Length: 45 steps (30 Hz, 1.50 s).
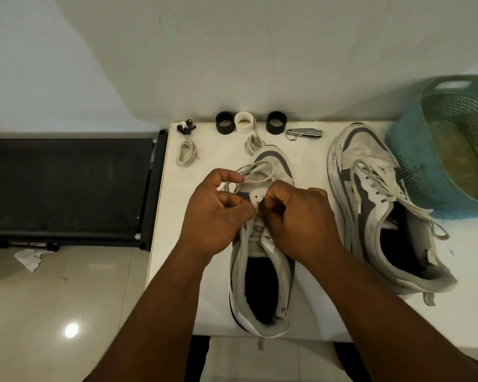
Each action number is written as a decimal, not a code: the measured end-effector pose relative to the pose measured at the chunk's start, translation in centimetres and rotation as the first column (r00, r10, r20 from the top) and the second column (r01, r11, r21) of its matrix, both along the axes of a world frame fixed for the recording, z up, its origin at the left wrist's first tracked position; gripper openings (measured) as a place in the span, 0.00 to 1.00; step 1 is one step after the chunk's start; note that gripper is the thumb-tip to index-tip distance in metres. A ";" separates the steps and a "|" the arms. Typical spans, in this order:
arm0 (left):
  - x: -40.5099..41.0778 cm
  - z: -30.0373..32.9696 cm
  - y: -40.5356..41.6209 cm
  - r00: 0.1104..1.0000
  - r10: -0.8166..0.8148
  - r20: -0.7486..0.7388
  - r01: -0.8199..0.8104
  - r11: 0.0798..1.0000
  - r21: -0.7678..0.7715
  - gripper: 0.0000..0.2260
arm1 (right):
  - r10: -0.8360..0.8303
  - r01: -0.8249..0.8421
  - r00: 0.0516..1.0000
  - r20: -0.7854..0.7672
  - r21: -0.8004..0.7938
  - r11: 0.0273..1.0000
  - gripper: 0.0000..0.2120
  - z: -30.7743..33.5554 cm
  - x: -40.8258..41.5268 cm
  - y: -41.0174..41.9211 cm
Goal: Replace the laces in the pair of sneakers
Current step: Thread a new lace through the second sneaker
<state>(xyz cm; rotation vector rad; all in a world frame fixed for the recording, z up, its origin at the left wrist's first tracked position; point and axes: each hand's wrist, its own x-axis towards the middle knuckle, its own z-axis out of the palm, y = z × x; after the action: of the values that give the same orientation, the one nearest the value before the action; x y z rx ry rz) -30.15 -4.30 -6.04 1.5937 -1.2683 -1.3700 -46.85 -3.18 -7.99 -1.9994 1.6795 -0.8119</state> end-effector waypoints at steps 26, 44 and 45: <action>-0.5 -0.3 -0.1 0.985 -0.079 0.156 0.126 0.939 -0.320 0.02 | -0.001 -0.060 0.949 0.317 0.184 0.981 0.07 2.4 -1.7 -0.8; 0.2 1.7 0.9 0.860 -0.128 0.495 0.233 0.960 -0.156 0.21 | -0.005 0.031 0.993 -0.118 0.214 0.976 0.02 2.1 -0.6 -0.1; 0.1 1.8 1.0 0.869 -0.116 0.481 0.217 0.963 -0.159 0.21 | -0.028 0.054 0.992 -0.125 0.204 0.977 0.01 1.9 -0.3 0.1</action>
<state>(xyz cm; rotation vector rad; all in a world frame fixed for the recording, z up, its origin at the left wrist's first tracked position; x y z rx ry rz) -30.06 -3.35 -4.22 1.7569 -1.8110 -0.9278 -47.11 -3.12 -6.09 -1.9094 1.7977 -0.5122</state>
